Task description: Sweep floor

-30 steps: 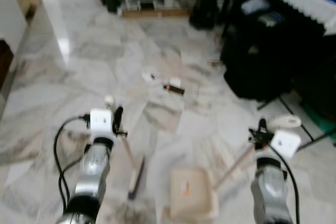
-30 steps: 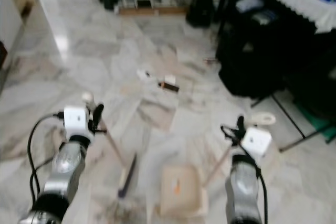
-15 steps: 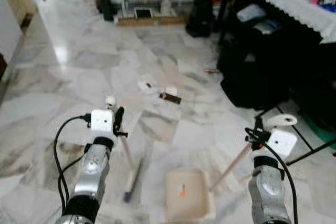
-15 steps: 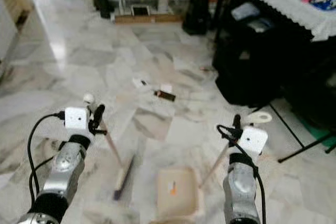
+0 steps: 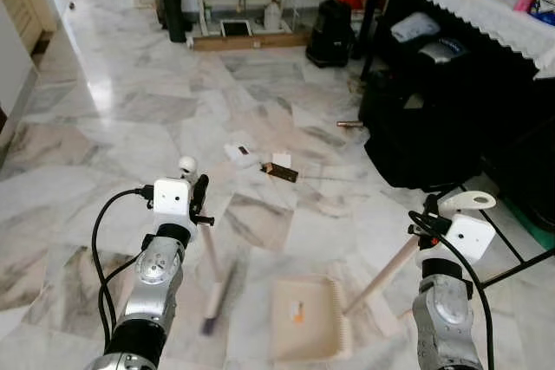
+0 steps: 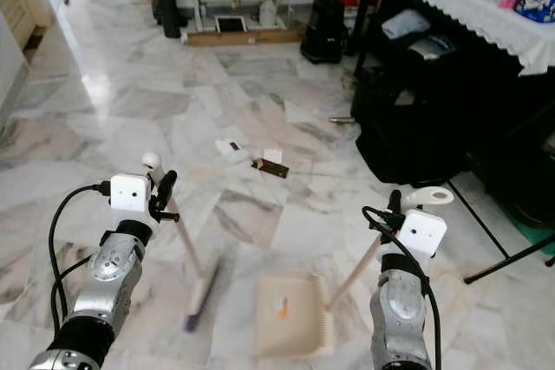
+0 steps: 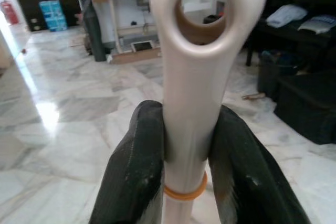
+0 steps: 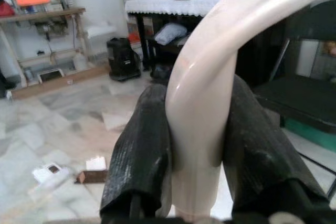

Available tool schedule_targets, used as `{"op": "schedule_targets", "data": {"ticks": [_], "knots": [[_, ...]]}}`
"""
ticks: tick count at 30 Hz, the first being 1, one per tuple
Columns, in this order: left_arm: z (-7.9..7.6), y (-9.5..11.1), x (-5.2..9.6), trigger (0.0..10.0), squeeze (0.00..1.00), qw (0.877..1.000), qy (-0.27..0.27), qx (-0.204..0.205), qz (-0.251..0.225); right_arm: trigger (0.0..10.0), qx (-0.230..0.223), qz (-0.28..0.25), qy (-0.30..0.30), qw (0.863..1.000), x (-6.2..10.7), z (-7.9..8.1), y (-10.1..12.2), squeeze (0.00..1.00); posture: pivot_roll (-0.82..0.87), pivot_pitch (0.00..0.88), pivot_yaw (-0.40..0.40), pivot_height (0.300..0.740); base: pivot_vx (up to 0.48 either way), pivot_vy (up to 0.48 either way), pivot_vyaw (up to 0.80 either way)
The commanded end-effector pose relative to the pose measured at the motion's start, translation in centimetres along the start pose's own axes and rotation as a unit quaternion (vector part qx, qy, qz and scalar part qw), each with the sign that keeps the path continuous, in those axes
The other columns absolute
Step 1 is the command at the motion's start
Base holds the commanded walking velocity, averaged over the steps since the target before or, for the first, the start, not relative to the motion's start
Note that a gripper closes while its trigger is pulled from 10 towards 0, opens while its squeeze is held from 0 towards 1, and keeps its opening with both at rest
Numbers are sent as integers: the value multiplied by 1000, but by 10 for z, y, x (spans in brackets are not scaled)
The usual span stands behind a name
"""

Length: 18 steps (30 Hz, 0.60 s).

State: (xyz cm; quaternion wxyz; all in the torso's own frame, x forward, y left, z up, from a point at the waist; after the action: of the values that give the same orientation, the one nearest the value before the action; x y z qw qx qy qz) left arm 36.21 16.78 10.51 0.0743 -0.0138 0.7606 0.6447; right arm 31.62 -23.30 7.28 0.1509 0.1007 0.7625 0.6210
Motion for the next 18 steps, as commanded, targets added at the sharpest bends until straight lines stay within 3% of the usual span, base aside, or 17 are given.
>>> {"op": "schedule_targets", "data": {"ticks": [1, 18], "knots": [[-12, 10, -6, 10000, 0, 1000, -18, 4, -19, 10000, 2, -18, -14, 1000, -4, -8, 8, 0, 137, 43, -61, 740, 304, 0, 0], [-10, 11, -6, 10000, 0, 1000, -17, 4, -20, 10000, 0, -18, -10, 1000, -3, -6, 8, 0, 129, 58, -63, 740, 317, 0, 0]]}}
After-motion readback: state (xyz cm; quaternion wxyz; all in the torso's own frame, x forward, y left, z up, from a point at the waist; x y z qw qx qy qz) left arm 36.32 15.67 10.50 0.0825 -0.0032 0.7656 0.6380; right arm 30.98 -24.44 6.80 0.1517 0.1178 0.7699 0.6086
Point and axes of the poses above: a point about 5 cm out from each wrist's last joint towards the gripper, its own x axis pointing back from the gripper into the wrist, its own y axis along the axis of the wrist's last joint, z = x × y, the point moved 4 cm from there along -x, pointing out of the wrist towards the gripper, and after that the axes turned 15 degrees about x, right-handed, at the moved point
